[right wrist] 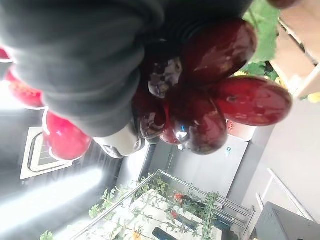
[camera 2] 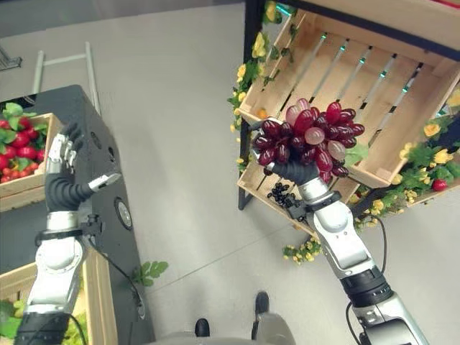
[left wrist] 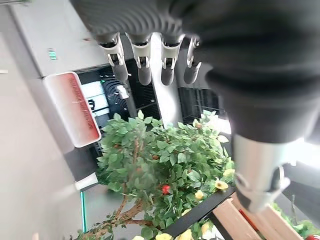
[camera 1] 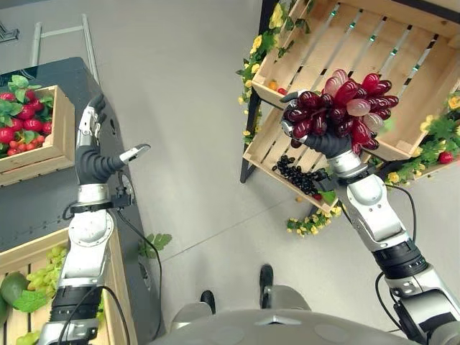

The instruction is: Pick up the fruits from the basket on one side to the basket on the other side

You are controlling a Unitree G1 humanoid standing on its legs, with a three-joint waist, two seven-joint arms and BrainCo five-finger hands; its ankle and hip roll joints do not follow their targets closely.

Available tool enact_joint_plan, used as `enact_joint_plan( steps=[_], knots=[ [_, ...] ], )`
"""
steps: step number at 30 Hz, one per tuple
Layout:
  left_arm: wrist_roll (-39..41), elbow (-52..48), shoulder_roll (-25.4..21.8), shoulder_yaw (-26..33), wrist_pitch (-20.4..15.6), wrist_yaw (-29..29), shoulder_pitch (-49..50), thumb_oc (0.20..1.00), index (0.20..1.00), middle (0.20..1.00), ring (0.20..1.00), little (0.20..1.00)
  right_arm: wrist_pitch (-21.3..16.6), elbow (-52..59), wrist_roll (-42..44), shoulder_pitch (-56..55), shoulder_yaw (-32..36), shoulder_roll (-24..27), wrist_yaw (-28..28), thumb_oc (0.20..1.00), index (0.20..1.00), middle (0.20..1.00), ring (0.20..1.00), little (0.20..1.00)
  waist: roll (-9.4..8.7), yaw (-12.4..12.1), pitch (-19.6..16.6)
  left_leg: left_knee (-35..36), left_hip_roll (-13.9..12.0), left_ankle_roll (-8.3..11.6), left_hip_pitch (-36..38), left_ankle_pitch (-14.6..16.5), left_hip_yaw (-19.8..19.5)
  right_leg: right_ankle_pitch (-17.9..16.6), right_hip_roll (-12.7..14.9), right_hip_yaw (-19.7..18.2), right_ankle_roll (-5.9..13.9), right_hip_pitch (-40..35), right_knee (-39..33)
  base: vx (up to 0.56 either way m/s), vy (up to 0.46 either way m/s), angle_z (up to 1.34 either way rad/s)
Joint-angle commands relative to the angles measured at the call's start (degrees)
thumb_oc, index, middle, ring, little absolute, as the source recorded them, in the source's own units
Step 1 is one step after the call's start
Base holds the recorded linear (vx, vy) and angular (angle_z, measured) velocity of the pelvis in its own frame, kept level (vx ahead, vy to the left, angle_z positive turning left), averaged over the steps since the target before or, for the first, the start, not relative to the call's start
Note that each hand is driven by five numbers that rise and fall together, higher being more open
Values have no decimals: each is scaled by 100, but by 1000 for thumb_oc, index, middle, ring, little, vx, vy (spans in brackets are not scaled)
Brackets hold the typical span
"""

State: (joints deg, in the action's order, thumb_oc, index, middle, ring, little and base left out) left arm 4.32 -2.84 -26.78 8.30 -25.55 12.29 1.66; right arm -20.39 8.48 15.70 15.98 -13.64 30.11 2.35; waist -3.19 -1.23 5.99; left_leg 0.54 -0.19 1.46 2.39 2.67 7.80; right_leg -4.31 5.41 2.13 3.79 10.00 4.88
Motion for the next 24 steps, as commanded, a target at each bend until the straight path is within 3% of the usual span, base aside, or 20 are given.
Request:
enact_joint_plan(
  steps=[1,8,24],
  knots=[
    [431,-190,-150,201,-279,-163,100,1000,1000,1000,1000,1000,-404,187,-50,503,340,-127,-218,200,200,200,200,200,-204,-95,-402,92,275,-203,-375,-44,-405,188,69,-117,406,-332,27,64,-44,-5],
    [888,-339,38,57,-274,-569,228,1000,1000,1000,1000,1000,-315,-454,-146,488,709,108,-583,200,200,200,200,200,-386,-165,-655,174,233,-136,-234,-80,-397,91,30,-28,383,-579,-352,56,-78,-2],
    [1453,-565,-112,-450,-197,-1071,197,1000,1000,1000,1000,1000,-108,-2023,-276,1321,893,1198,-1229,200,200,200,200,200,-568,-316,-591,181,29,28,-148,-82,-586,206,-141,164,249,-783,-478,32,-39,10]
  ],
)
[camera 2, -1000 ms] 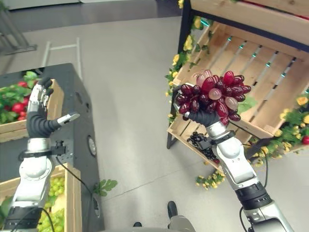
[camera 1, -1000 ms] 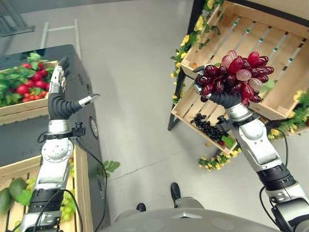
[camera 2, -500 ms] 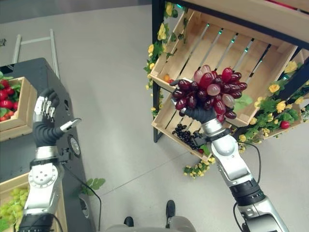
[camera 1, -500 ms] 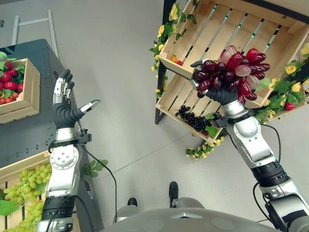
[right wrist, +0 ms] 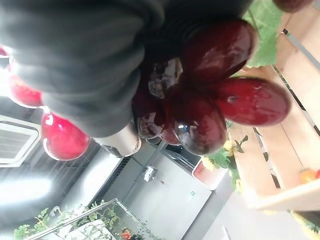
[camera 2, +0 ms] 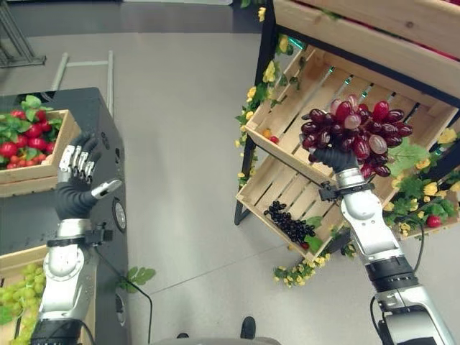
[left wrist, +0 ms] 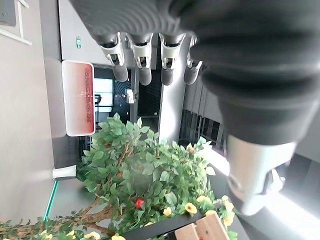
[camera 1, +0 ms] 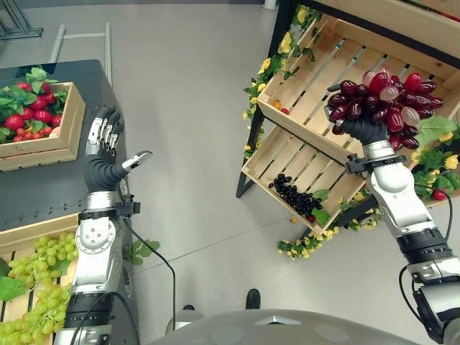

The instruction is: Pick up the fruits from the basket on one side to the basket on the other side

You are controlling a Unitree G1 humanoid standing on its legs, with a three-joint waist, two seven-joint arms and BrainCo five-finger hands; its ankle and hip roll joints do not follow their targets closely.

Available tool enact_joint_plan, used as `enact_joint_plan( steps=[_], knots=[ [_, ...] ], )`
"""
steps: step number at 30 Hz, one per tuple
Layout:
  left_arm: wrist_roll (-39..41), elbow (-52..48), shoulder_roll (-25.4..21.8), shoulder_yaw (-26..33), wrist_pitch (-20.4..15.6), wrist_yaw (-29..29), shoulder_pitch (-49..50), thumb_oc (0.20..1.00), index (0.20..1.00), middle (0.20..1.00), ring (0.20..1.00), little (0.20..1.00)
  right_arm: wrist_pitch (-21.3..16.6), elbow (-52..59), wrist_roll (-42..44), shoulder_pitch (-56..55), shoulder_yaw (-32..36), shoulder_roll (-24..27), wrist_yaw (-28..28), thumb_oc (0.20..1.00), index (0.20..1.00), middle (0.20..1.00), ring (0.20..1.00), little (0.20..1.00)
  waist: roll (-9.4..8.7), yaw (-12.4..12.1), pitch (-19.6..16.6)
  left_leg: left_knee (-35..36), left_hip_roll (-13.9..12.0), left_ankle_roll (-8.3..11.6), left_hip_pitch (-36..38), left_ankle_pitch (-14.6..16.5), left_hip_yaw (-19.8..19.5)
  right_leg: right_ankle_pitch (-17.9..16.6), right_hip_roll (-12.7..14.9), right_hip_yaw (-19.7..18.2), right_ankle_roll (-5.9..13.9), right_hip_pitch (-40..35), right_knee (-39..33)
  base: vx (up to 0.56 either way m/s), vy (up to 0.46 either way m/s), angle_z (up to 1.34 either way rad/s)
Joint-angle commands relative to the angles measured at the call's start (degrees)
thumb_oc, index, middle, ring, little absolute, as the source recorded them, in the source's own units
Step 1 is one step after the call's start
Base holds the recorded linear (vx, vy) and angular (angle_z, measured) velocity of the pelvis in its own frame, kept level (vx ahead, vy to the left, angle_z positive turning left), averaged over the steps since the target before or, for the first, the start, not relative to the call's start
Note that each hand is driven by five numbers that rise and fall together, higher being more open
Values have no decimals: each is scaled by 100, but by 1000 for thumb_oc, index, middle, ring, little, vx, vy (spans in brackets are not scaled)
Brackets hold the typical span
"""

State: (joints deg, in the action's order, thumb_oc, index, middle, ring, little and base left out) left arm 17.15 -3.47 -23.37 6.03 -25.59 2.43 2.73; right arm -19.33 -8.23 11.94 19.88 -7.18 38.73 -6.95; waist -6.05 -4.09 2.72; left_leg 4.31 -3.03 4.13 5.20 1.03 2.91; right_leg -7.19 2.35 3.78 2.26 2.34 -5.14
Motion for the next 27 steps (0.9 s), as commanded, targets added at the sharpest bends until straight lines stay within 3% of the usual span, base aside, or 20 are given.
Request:
enact_joint_plan(
  steps=[1,14,27],
  knots=[
    [207,-510,-453,-238,-192,-101,84,1000,1000,1000,1000,1000,-200,-450,137,1010,222,388,-305,200,200,200,200,200,-290,-40,-238,-204,303,-233,-446,78,-108,492,161,-1,403,-7,518,0,0,0],
    [587,-715,-553,-457,-205,-250,29,1000,1000,1000,1000,1000,96,-2781,426,2275,-483,774,-529,200,200,200,200,200,-343,-181,31,-257,225,-186,-502,133,-94,503,63,-22,392,-3,463,-3,-4,-1],
    [692,-876,-607,-516,-162,-271,4,1000,1000,1000,1000,1000,414,-4446,929,3028,-1013,949,-236,200,200,200,200,200,-282,-163,183,-145,199,-128,-507,21,-126,484,52,15,388,-15,406,-10,-1,1]
  ],
)
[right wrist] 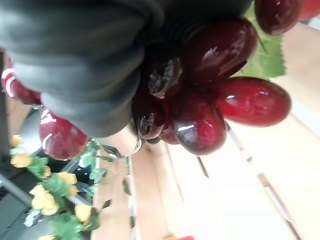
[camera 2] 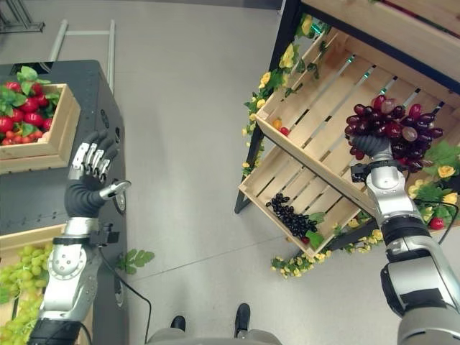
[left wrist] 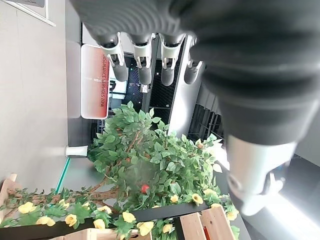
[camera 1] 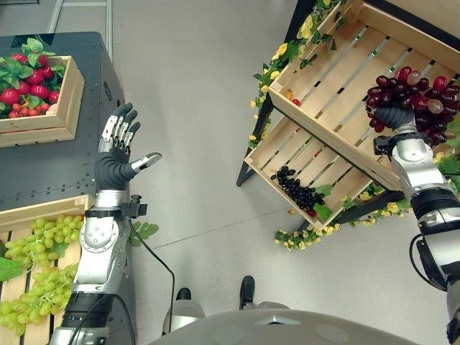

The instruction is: Pick up the fruits from the basket on one side to the basket on the other side

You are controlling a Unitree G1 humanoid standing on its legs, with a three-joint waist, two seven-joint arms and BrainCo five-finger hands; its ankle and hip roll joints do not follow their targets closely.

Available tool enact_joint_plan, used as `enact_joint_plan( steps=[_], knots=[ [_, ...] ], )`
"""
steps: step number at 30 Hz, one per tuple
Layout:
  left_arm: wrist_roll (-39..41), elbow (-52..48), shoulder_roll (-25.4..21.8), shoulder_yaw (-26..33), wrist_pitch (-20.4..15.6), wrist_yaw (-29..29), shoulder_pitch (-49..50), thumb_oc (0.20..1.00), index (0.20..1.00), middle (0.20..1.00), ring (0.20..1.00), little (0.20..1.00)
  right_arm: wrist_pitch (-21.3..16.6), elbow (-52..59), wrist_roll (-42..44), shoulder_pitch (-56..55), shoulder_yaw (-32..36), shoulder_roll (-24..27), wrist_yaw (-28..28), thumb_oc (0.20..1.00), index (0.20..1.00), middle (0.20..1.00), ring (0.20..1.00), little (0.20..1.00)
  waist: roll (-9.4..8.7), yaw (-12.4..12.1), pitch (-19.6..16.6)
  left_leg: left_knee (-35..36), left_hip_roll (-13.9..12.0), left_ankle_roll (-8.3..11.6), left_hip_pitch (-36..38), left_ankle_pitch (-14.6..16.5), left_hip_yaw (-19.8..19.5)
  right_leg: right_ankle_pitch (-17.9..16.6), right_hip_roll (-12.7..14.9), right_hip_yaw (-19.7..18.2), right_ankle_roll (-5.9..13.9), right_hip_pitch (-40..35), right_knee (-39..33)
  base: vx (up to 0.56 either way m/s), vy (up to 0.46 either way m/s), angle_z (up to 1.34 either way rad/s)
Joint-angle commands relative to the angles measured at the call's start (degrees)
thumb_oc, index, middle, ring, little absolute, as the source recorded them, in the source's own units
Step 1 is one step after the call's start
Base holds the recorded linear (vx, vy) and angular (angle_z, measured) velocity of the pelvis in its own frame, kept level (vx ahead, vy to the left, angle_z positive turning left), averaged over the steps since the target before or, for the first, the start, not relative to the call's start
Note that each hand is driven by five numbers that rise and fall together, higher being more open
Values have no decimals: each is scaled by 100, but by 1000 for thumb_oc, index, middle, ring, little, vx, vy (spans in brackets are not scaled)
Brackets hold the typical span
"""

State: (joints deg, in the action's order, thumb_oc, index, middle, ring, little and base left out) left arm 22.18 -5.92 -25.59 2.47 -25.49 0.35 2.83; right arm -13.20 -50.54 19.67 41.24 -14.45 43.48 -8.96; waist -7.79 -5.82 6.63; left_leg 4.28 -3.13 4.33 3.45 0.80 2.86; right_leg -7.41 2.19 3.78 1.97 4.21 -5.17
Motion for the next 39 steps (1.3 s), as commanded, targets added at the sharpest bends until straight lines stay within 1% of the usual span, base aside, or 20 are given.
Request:
enact_joint_plan(
  steps=[1,3,6,7,12,16,17,18,23,32,36,39],
  knots=[
    [196,-637,-379,-163,-170,-66,2,1000,1000,1000,1000,1000,-193,-246,169,901,-298,480,-18,200,200,200,200,200,-99,15,-192,-131,205,-147,-322,43,-125,507,66,19,419,-213,402,0,0,0],
    [211,-652,-397,-182,-174,-79,1,1000,1000,1000,1000,1000,-170,-417,147,1015,-386,542,26,200,200,200,200,200,-90,6,-147,-125,208,-142,-344,22,-130,492,67,19,424,-200,392,-27,-3,1],
    [236,-650,-424,-233,-156,-108,-36,1000,1000,1000,1000,1000,-30,-743,16,1257,-706,661,206,200,200,200,200,200,-87,18,-81,-128,198,-125,-395,-7,-126,454,73,23,435,-144,380,-55,-1,0],
    [231,-652,-424,-246,-149,-105,-38,1000,1000,1000,1000,1000,-2,-795,-40,1318,-759,682,185,200,200,200,200,200,-85,26,-64,-124,198,-122,-407,-16,-119,438,71,23,438,-136,369,-42,6,0],
    [219,-673,-405,-245,-100,-141,7,1000,1000,1000,1000,1000,74,-1249,-100,1451,-888,665,274,200,200,200,200,200,-64,31,-32,-111,189,-117,-437,-44,-120,406,61,32,443,-118,344,0,0,0],
    [206,-674,-383,-272,-73,-149,18,1000,1000,1000,1000,1000,116,-1374,-82,1520,-898,598,253,200,200,200,200,200,-62,53,-47,-95,180,-112,-431,-45,-125,398,55,35,443,-128,319,0,0,0],
    [204,-662,-382,-278,-73,-144,6,1000,1000,1000,1000,1000,106,-1401,-42,1513,-868,566,258,216,216,216,216,216,-61,56,-47,-96,177,-111,-431,-43,-122,394,54,30,443,-129,319,0,0,0],
    [198,-653,-388,-280,-66,-138,6,1000,1000,1000,1000,1000,109,-1407,-8,1499,-852,550,271,1000,1000,1000,1000,1000,-59,63,-52,-96,175,-111,-426,-40,-121,396,48,30,443,-128,318,0,0,0],
    [189,-599,-413,-305,-25,-146,9,1000,1000,1000,1000,1000,159,-1471,125,1573,-825,485,305,1000,1000,1000,1000,1000,-67,86,-74,-89,156,-105,-406,-31,-90,384,44,3,440,-124,304,0,0,0],
    [174,-575,-384,-277,-7,-122,69,1000,1000,1000,1000,1000,190,-1490,36,1717,-953,484,317,1000,1000,1000,1000,1000,-61,121,-100,-79,149,-104,-397,-25,-51,372,26,-23,444,-111,295,0,0,0],
    [182,-568,-365,-262,-1,-125,94,1000,1000,1000,1000,1000,199,-1527,-33,1736,-967,549,336,1000,1000,1000,1000,1000,-57,133,-102,-93,155,-110,-396,-13,-57,372,33,-35,448,-111,297,0,0,0],
    [197,-573,-376,-248,14,-145,79,1000,1000,1000,1000,1000,238,-1434,-259,1838,-1161,702,377,1000,1000,1000,1000,1000,-67,154,-95,-107,154,-109,-412,-6,-51,374,33,-37,451,-96,309,0,0,0]
  ],
)
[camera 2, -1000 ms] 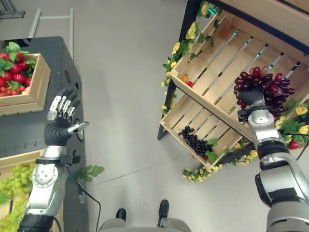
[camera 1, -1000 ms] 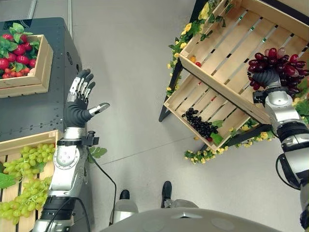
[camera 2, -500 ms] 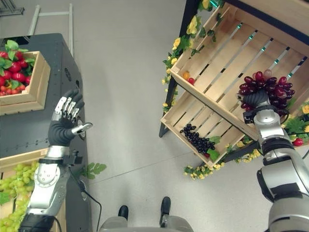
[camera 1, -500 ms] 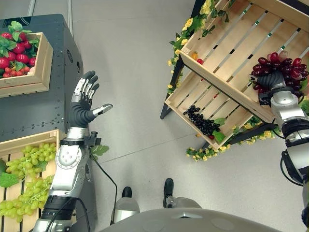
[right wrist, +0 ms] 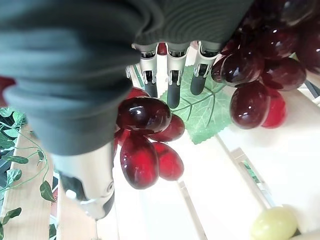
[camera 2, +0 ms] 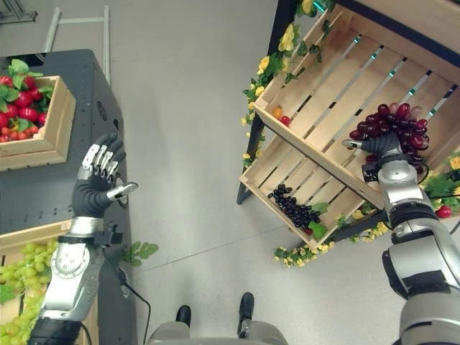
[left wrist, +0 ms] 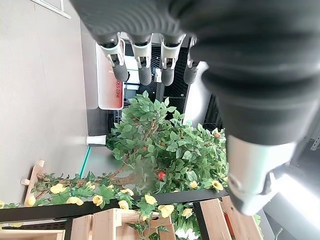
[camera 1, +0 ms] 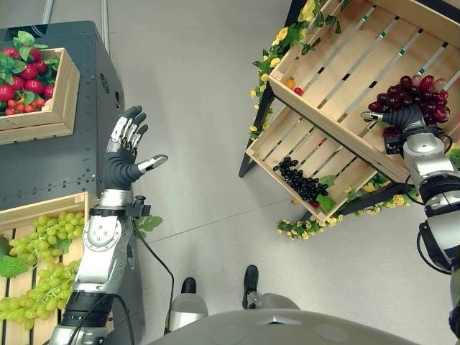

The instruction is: Pick up the fruits from the basket on one side to the basket on the other side

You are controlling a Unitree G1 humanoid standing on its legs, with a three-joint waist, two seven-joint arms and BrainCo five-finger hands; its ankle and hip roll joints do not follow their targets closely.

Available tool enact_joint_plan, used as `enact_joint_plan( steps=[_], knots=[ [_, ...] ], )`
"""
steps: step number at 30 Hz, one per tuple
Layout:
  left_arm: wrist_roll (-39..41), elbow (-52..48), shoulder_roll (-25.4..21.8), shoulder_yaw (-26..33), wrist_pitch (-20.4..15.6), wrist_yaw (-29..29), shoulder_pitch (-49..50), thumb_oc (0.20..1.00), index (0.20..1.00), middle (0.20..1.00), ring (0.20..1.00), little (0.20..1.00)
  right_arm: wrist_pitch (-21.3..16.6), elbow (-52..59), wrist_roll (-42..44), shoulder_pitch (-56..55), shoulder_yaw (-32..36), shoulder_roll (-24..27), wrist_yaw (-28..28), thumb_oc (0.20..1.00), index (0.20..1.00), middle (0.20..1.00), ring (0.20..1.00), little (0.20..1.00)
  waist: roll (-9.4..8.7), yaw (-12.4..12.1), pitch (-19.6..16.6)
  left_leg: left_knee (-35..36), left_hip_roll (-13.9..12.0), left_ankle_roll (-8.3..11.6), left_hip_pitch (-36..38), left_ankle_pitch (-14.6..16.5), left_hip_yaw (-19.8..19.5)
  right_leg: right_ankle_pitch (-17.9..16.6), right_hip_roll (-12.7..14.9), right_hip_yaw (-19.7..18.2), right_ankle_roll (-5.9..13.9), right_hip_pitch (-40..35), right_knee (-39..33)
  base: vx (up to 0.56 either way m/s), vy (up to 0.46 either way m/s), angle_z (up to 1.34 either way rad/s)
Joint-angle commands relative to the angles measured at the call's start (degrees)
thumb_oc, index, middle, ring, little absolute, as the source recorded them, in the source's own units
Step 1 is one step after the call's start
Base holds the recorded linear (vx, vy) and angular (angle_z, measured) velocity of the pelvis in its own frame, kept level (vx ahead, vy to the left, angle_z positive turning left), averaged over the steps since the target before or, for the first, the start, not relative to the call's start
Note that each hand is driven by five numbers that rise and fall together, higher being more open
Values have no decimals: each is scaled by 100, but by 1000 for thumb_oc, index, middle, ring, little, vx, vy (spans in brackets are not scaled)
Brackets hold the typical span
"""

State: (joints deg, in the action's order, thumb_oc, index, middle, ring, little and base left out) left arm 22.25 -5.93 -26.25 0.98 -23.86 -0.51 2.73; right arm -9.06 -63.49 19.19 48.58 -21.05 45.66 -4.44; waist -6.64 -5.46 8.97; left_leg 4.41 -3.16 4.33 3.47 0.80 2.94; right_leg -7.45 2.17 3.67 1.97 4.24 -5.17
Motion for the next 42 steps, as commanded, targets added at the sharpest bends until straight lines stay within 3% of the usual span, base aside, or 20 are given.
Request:
enact_joint_plan(
  steps=[1,5,10,11,13,14,15,16,18,24,28,42],
  knots=[
    [190,-565,-331,-101,-143,-62,91,1000,1000,1000,1000,1000,-142,-107,-354,1150,-606,568,-58,1000,1000,1000,1000,1000,-203,121,-322,-128,160,-111,-421,-3,-56,372,35,-30,454,-92,316,0,0,0],
    [153,-576,-362,-69,-95,-110,76,1000,1000,1000,1000,1000,-78,354,-807,1353,-1055,950,53,1000,1000,1000,1000,1000,-262,173,-289,-162,156,-115,-442,15,-32,370,34,-62,460,-51,350,0,0,0],
    [118,-558,-330,-56,-127,-113,53,1000,1000,1000,1000,1000,-267,900,134,1049,-652,1053,209,1000,1000,1000,1000,1000,-296,205,-308,-170,157,-119,-432,31,-20,371,34,-80,465,-47,357,0,0,0],
    [111,-537,-285,-54,-188,-70,9,1000,1000,1000,1000,1000,-533,1290,1260,668,-40,862,229,1000,1000,1000,1000,1000,-267,225,-335,-162,170,-131,-412,44,-2,377,37,-100,464,-60,353,28,20,-4],
    [121,-489,-293,-48,-208,-19,-2,1000,1000,1000,1000,1000,-760,1730,2165,213,615,576,254,1000,1000,1000,1000,1000,-242,215,-360,-156,179,-140,-387,60,8,395,44,-112,457,-74,358,30,17,-6],
    [123,-448,-273,-38,-207,23,-12,1000,1000,1000,1000,1000,-915,1899,2773,19,1011,199,235,1000,1000,1000,1000,1000,-187,208,-376,-145,190,-151,-372,68,15,402,56,-117,456,-80,359,21,16,-4],
    [122,-445,-311,-46,-209,26,-5,1000,1000,1000,1000,1000,-920,1939,2797,-57,1067,185,246,1000,1000,1000,1000,1000,-220,198,-382,-142,188,-151,-361,76,13,409,54,-115,456,-89,359,27,30,-10],
    [124,-341,-311,-58,-145,113,-23,1000,1000,1000,1000,1000,-1051,2209,3497,-225,1415,-369,233,1000,1000,1000,1000,1000,-151,181,-413,-142,217,-166,-348,81,24,416,76,-140,447,-101,361,-17,20,-14],
    [119,-272,-325,-84,-72,178,-19,1000,1000,1000,1000,1000,-1179,2678,3879,-483,1689,-835,142,1000,1000,1000,1000,1000,-93,178,-430,-162,249,-180,-342,38,37,386,110,-153,434,-112,377,-8,25,-18],
    [103,-255,-307,-193,-60,261,-67,1000,1000,1000,1000,1000,-1318,2820,4196,-623,1994,-1449,-72,1000,1000,1000,1000,1000,156,132,-521,-112,321,-181,-294,10,6,419,191,-79,434,-222,317,26,18,2],
    [127,-284,-257,-217,-77,318,-63,1000,1000,1000,1000,1000,-1334,2778,4212,-580,2014,-1519,-114,1000,1000,1000,1000,1000,213,117,-516,-88,333,-180,-294,-12,-14,410,207,-48,438,-239,298,0,5,8],
    [114,-396,-165,-265,-82,430,-22,1000,1000,1000,1000,1000,-1383,2620,4280,-478,2026,-1701,-202,1000,1000,1000,1000,1000,210,115,-526,-50,312,-172,-202,-7,-41,428,188,-27,407,-358,256,2,0,2]
  ],
)
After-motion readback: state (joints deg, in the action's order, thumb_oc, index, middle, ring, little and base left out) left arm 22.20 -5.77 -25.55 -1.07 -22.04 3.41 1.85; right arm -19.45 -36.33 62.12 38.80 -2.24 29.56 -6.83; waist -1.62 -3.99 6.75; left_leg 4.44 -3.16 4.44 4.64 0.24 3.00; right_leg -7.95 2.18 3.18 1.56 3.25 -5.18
